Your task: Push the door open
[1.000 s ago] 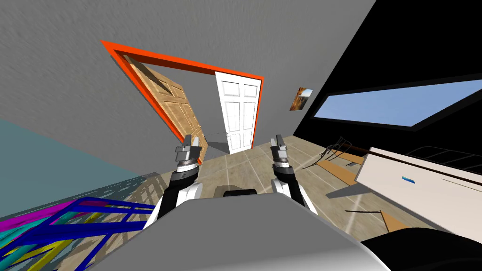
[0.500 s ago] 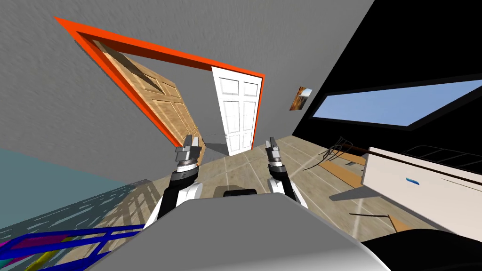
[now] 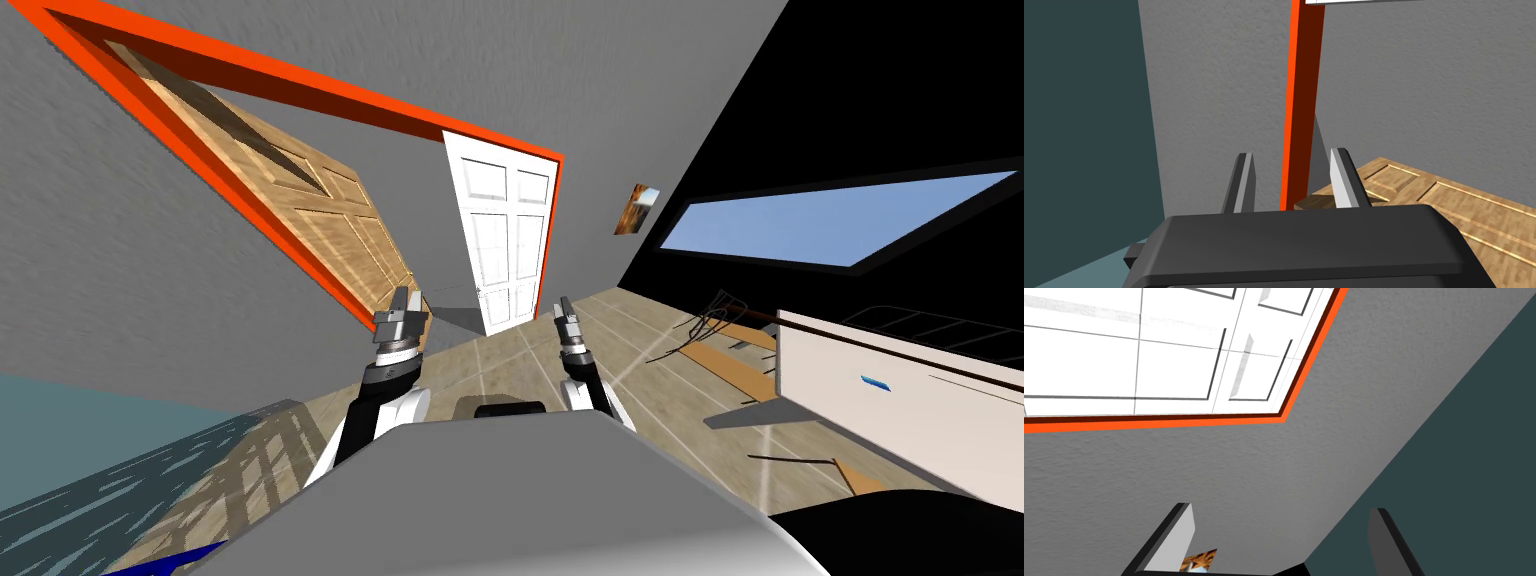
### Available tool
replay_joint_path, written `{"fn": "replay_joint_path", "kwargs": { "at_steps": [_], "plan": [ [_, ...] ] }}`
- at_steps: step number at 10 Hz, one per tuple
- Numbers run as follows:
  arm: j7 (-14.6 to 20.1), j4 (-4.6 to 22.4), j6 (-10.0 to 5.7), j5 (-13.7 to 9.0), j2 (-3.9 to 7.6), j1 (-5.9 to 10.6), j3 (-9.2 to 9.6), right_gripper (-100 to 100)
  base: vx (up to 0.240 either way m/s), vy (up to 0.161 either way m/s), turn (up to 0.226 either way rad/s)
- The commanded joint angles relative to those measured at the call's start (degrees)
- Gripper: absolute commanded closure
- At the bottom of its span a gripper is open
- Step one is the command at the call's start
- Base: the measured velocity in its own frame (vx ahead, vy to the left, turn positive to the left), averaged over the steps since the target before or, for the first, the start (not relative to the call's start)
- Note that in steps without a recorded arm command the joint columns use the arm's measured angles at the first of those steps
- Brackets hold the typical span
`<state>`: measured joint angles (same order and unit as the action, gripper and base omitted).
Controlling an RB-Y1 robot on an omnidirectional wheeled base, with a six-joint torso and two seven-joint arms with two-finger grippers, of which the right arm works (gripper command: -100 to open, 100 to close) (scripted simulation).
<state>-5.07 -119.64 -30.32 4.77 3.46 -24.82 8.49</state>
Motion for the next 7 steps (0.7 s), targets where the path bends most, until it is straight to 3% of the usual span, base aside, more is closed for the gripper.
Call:
{"fn": "replay_joint_path", "kwargs": {
  "at_steps": [1,7],
  "plan": [
    [0.3,1.9,-0.32,0.0,0.15,0.69,0.83,-100,0.085,0.063,-0.050],
    [1.5,8.8,-1.56,-0.2,0.87,3.19,3.74,-100,0.092,0.053,-0.054]
  ]
}}
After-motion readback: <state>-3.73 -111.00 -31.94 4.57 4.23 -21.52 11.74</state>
